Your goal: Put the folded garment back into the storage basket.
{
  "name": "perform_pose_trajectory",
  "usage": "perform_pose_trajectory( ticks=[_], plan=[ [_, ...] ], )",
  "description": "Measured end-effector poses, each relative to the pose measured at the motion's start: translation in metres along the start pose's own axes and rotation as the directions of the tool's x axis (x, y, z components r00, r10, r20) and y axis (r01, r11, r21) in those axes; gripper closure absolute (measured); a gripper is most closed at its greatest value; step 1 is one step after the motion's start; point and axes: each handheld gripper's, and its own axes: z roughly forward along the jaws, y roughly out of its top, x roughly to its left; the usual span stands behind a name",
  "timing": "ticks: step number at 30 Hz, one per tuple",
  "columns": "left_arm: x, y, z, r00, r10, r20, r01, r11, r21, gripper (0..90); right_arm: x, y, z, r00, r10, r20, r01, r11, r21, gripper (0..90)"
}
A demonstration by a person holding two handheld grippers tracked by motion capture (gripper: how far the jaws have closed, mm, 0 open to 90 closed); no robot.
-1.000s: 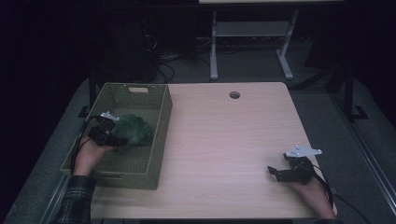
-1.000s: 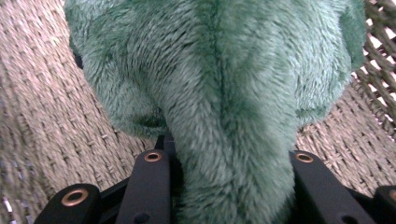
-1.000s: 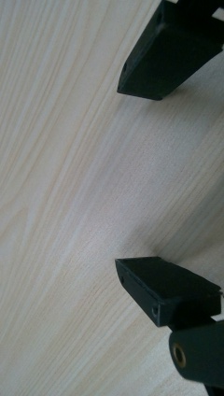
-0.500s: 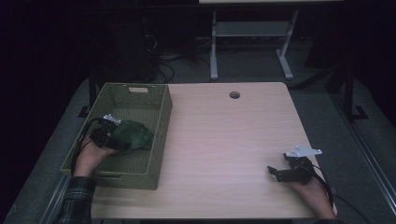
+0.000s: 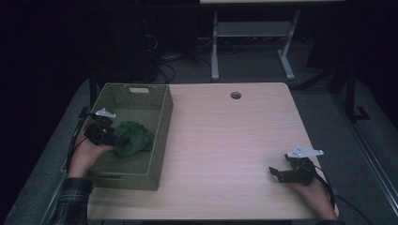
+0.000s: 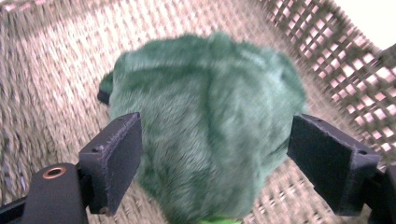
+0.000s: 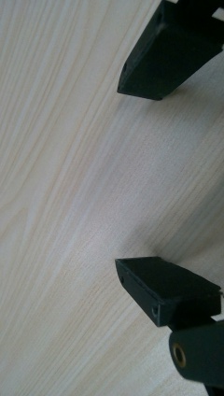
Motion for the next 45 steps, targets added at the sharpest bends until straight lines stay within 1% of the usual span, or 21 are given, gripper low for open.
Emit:
perform_pose_trajectory(
  ticks=[2, 5, 10, 12, 14, 18, 19, 20, 22, 24, 27, 28, 29, 30, 31, 32, 33, 35, 41, 44, 45],
  plan=[
    [-0.004, 0.004, -0.003, 1.0, 0.003, 0.001, -0.003, 0.9999, -0.014, 16.7, 0.0, 0.0, 0.0, 1.0, -0.002, 0.0, 0.002, 1.0, -0.001, 13.0],
    [-0.012, 0.011, -0.006, 0.9998, 0.003, 0.018, -0.002, 0.9991, -0.042, 16.2, 0.0, 0.0, 0.0, 1.0, -0.002, 0.0, 0.002, 1.0, -0.001, 13.0],
    [-0.03, 0.024, -0.011, 0.9986, 0.021, 0.048, -0.017, 0.9968, -0.078, 16.2, 0.0, 0.0, 0.0, 1.0, -0.002, 0.0, 0.002, 1.0, -0.001, 13.1],
    [-0.038, 0.028, -0.012, 0.9979, 0.031, 0.058, -0.025, 0.9951, -0.096, 16.2, 0.0, 0.0, 0.0, 1.0, -0.002, 0.0, 0.002, 1.0, -0.001, 13.1],
    [-0.049, 0.032, -0.012, 0.9963, 0.037, 0.077, -0.027, 0.9925, -0.119, 16.2, 0.0, 0.0, 0.0, 1.0, -0.001, 0.0, 0.001, 1.0, -0.001, 13.1],
    [-0.067, 0.04, -0.011, 0.9915, 0.067, 0.112, -0.049, 0.9863, -0.158, 16.2, 0.0, 0.0, 0.0, 1.0, 0.0, 0.001, 0.0, 1.0, -0.001, 13.1],
    [-0.075, 0.043, -0.011, 0.9898, 0.075, 0.121, -0.054, 0.984, -0.17, 16.2, 0.0, 0.0, 0.0, 1.0, 0.0, 0.001, 0.0, 1.0, -0.001, 13.1],
    [-0.075, 0.043, -0.011, 0.9898, 0.075, 0.121, -0.054, 0.984, -0.17, 16.2, 0.0, 0.0, 0.0, 1.0, 0.0, 0.001, 0.0, 1.0, -0.001, 13.1],
    [-0.09, 0.048, -0.009, 0.9864, 0.093, 0.136, -0.068, 0.9807, -0.184, 16.2, 0.0, 0.0, 0.0, 1.0, -0.001, 0.0, 0.001, 1.0, -0.001, 13.1],
    [-0.1, 0.051, -0.007, 0.9831, 0.104, 0.151, -0.073, 0.977, -0.201, 16.2, 0.0, 0.0, 0.0, 1.0, -0.001, 0.001, 0.001, 1.0, -0.001, 13.1],
    [-0.116, 0.055, -0.005, 0.9771, 0.135, 0.165, -0.098, 0.9716, -0.215, 16.3, 0.0, 0.0, 0.0, 1.0, -0.001, 0.001, 0.001, 1.0, -0.001, 13.1],
    [-0.121, 0.056, -0.003, 0.9762, 0.133, 0.172, -0.093, 0.9707, -0.222, 16.3, 0.0, 0.0, 0.0, 1.0, -0.002, 0.001, 0.002, 1.0, -0.001, 13.1],
    [-0.126, 0.058, -0.002, 0.9743, 0.143, 0.174, -0.102, 0.9683, -0.228, 16.3, 0.0, 0.0, 0.0, 1.0, -0.002, 0.001, 0.002, 1.0, -0.001, 13.1],
    [-0.13, 0.059, -0.001, 0.9734, 0.145, 0.178, -0.102, 0.9679, -0.23, 16.3, 0.0, 0.0, 0.0, 1.0, -0.002, 0.001, 0.002, 1.0, -0.001, 13.1],
    [-0.135, 0.06, 0.001, 0.9715, 0.157, 0.177, -0.113, 0.965, -0.237, 16.3, 0.0, 0.0, 0.0, 1.0, -0.001, 0.001, 0.001, 1.0, -0.001, 13.1],
    [-0.141, 0.062, 0.003, 0.9695, 0.161, 0.185, -0.114, 0.964, -0.24, 16.3, 0.0, 0.0, 0.0, 1.0, -0.001, 0.001, 0.001, 1.0, -0.002, 13.1],
    [-0.144, 0.062, 0.004, 0.9689, 0.16, 0.189, -0.111, 0.9631, -0.245, 16.3, 0.0, 0.0, 0.0, 1.0, -0.001, 0.001, 0.001, 1.0, -0.001, 13.1],
    [-0.154, 0.064, 0.009, 0.9646, 0.177, 0.195, -0.126, 0.9606, -0.248, 16.3, 0.0, 0.0, 0.0, 1.0, -0.001, 0.001, 0.001, 1.0, -0.001, 13.1],
    [-0.178, 0.066, 0.024, 0.9557, 0.209, 0.207, -0.157, 0.9574, -0.242, 16.3, 0.0, 0.0, 0.0, 1.0, -0.001, 0.001, 0.001, 1.0, -0.001, 13.1],
    [-0.191, 0.064, 0.036, 0.9496, 0.229, 0.214, -0.179, 0.9564, -0.231, 16.0, 0.0, 0.0, 0.0, 1.0, 0.001, 0.0, -0.001, 1.0, 0.0, 13.1],
    [-0.194, 0.063, 0.039, 0.949, 0.228, 0.217, -0.178, 0.9571, -0.228, 16.0, 0.0, 0.0, 0.0, 1.0, -0.002, 0.001, 0.002, 1.0, -0.001, 13.1]
  ],
)
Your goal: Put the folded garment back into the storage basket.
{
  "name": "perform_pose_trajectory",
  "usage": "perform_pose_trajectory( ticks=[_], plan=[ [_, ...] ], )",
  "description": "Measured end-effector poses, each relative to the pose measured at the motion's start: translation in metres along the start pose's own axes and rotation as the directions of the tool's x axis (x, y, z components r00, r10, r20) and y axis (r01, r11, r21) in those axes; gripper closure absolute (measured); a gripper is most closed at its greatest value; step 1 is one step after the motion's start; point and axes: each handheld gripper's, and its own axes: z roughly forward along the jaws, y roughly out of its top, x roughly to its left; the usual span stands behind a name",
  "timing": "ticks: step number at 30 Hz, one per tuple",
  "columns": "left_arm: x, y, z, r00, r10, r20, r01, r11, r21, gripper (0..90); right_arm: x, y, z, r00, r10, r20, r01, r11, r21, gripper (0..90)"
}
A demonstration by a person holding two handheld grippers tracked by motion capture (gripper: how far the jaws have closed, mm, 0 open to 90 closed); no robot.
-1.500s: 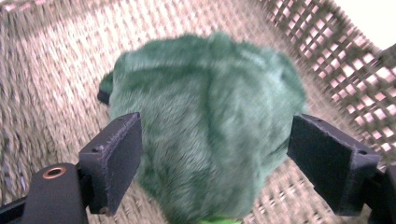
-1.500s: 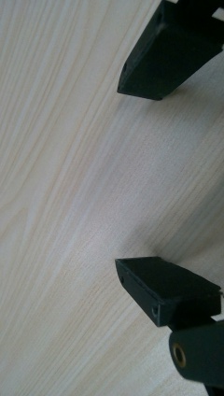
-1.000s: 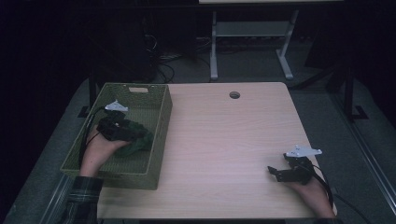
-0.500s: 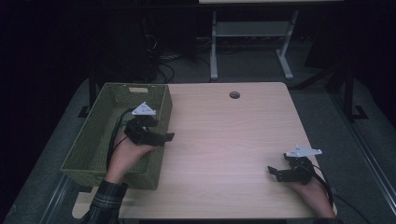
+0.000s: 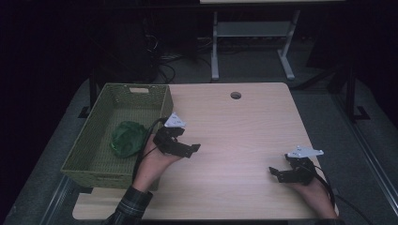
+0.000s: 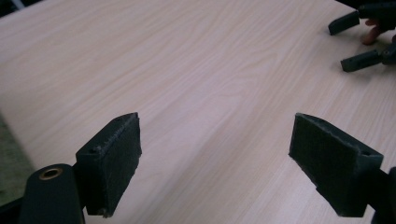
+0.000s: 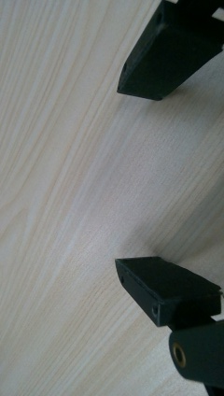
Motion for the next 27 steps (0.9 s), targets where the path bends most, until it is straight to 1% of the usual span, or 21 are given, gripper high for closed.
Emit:
perform_pose_trajectory(
  ticks=[2, 5, 10, 12, 17, 21, 23, 24, 25, 27],
  plan=[
    [-0.005, -0.003, 0.009, 0.9999, 0.013, 0.006, -0.013, 0.9998, 0.013, 15.9, 0.0, 0.0, 0.0, 1.0, 0.002, 0.0, -0.002, 1.0, 0.001, 13.1],
    [-0.012, -0.008, 0.021, 0.9997, 0.015, 0.021, -0.016, 0.9997, 0.02, 15.9, 0.0, 0.0, 0.0, 1.0, 0.002, 0.0, -0.002, 1.0, 0.001, 13.1],
    [-0.018, -0.016, 0.036, 0.999, 0.029, 0.033, -0.03, 0.9992, 0.028, 15.1, 0.0, 0.0, 0.0, 1.0, 0.002, 0.0, -0.002, 1.0, 0.001, 13.1],
    [-0.02, -0.021, 0.042, 0.9989, 0.037, 0.028, -0.038, 0.9987, 0.032, 14.9, 0.0, 0.0, 0.0, 1.0, 0.001, 0.0, -0.001, 1.0, 0.001, 13.1],
    [-0.022, -0.031, 0.055, 0.9989, 0.039, 0.025, -0.039, 0.9987, 0.033, 14.8, 0.0, 0.0, 0.0, 1.0, 0.001, 0.0, -0.001, 1.0, 0.001, 13.1],
    [-0.024, -0.042, 0.068, 0.9992, 0.039, 0.01, -0.039, 0.998, 0.05, 14.5, 0.0, 0.0, 0.0, 1.0, 0.002, 0.0, -0.002, 1.0, 0.0, 13.1],
    [-0.024, -0.046, 0.073, 0.9989, 0.046, 0.007, -0.047, 0.9968, 0.066, 14.4, 0.0, 0.0, 0.0, 1.0, 0.003, 0.0, -0.003, 1.0, 0.001, 13.1],
    [-0.025, -0.049, 0.077, 0.9988, 0.049, -0.001, -0.049, 0.9967, 0.064, 14.4, 0.0, 0.0, 0.0, 1.0, 0.002, 0.0, -0.002, 1.0, 0.0, 13.1],
    [-0.025, -0.052, 0.079, 0.9984, 0.056, -0.007, -0.055, 0.9957, 0.074, 14.3, 0.0, 0.0, 0.0, 1.0, 0.002, 0.0, -0.002, 1.0, 0.0, 13.1],
    [-0.025, -0.056, 0.084, 0.9982, 0.059, -0.01, -0.058, 0.9945, 0.087, 14.3, 0.0, 0.0, 0.0, 1.0, 0.003, 0.0, -0.003, 1.0, 0.0, 13.1]
  ],
)
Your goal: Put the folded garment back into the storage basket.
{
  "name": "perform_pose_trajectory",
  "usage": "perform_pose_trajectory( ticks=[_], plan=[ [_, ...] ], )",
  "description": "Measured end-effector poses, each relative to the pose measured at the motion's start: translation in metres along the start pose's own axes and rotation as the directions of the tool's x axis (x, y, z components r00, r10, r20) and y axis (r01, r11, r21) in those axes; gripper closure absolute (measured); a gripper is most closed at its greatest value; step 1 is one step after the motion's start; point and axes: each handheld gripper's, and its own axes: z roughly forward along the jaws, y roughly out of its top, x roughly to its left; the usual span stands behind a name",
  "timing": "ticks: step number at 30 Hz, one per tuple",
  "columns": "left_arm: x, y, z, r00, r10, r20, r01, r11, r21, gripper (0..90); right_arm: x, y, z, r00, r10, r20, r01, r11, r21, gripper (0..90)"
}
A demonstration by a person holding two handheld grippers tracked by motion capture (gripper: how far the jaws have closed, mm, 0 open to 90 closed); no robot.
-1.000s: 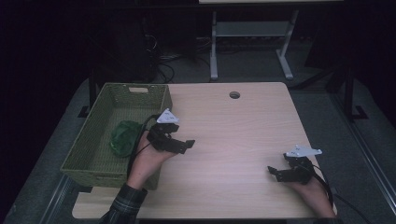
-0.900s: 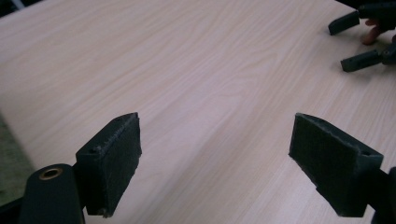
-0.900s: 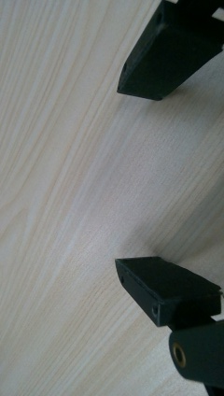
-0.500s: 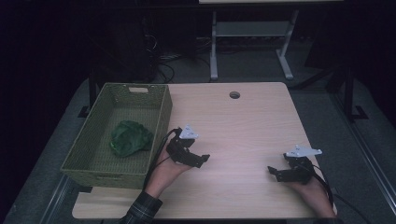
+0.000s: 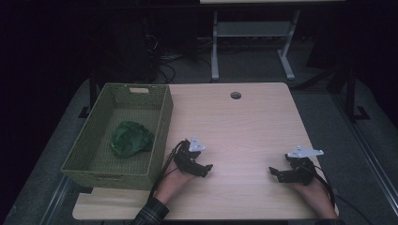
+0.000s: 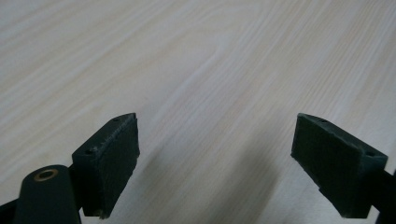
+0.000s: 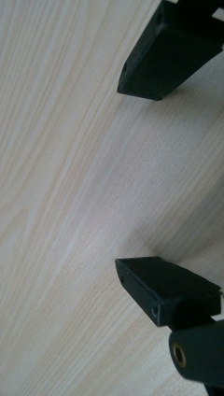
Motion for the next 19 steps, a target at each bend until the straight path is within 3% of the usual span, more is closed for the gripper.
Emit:
perform_pose_trajectory(
  ticks=[3, 9, 19],
  plan=[
    [-0.001, -0.006, 0.007, 1.0, -0.002, -0.008, 0.002, 1.0, 0.007, 14.3, 0.0, 0.0, 0.0, 1.0, 0.001, 0.0, -0.001, 1.0, 0.0, 13.1],
    [0.0, -0.013, 0.008, 0.9999, -0.012, -0.011, 0.011, 0.9983, -0.057, 12.9, 0.0, 0.0, 0.0, 1.0, 0.001, 0.0, -0.001, 1.0, 0.0, 13.1],
    [0.0, -0.013, 0.008, 0.9998, -0.015, -0.01, 0.014, 0.9981, -0.06, 13.0, 0.0, 0.0, 0.0, 1.0, 0.0, 0.0, 0.0, 1.0, 0.0, 13.1]
  ],
)
